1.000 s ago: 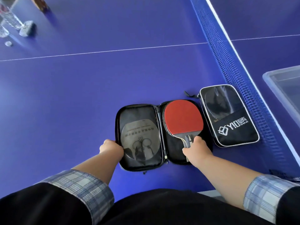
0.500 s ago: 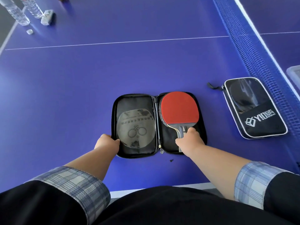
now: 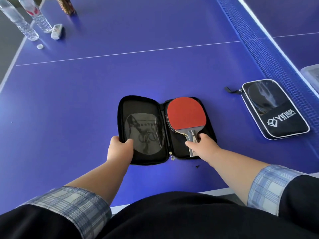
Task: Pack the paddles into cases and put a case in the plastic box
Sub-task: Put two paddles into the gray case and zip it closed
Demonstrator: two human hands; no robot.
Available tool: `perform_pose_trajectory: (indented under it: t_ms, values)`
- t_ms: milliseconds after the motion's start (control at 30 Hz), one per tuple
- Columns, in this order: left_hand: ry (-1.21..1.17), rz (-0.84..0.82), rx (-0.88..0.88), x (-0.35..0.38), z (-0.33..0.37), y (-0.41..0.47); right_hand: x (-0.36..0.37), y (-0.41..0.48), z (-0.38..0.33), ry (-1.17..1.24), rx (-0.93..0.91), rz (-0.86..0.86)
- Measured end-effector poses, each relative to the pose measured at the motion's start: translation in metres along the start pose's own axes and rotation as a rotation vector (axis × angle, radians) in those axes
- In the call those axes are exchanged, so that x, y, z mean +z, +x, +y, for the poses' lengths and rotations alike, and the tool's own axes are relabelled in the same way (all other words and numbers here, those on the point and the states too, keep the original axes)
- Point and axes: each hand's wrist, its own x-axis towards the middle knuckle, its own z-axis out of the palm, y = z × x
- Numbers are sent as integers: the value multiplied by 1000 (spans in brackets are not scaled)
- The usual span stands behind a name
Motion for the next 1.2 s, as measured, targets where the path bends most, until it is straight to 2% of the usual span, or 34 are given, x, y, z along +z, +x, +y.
perform_pose_trajectory:
  t_ms: [133, 233, 300, 367, 467, 533, 600, 667, 733, 867, 933, 1033, 1100, 1200]
  values:
    - [-145, -59, 111, 17, 31, -38, -13, -6, 16, 107, 10, -46]
    - [-204, -164, 168, 35, 52, -62, -22, -5, 27, 170, 35, -112]
    - [-241, -239, 207, 50, 63, -76, -27, -3, 34, 300, 82, -124]
    - [-231, -314, 261, 68, 73, -89, -33, -5, 38, 505, 139, -99]
    - [-107, -350, 346, 96, 86, -97, -43, -12, 38, 664, 64, -19]
    - [-56, -353, 360, 118, 94, -97, -51, -17, 33, 700, -25, -42]
    - [-15, -394, 355, 140, 103, -96, -59, -21, 28, 729, -82, -139]
    - [38, -457, 346, 161, 108, -95, -66, -21, 27, 741, -99, -211]
    - [65, -499, 344, 174, 108, -91, -72, -16, 31, 682, -99, -208]
    - [-34, -316, 244, 168, 93, -69, -81, 6, 46, 538, -88, -123]
    - [103, -217, 295, 157, 84, -59, -80, 15, 51, 491, -50, -68]
    - [449, -211, 578, 147, 72, -48, -75, 24, 55, 346, -33, 10]
    - [711, -247, 779, 146, 71, -47, -72, 27, 55, 266, -56, 27]
    - [1019, -405, 909, 151, 77, -52, -71, 25, 52, 188, -65, 12]
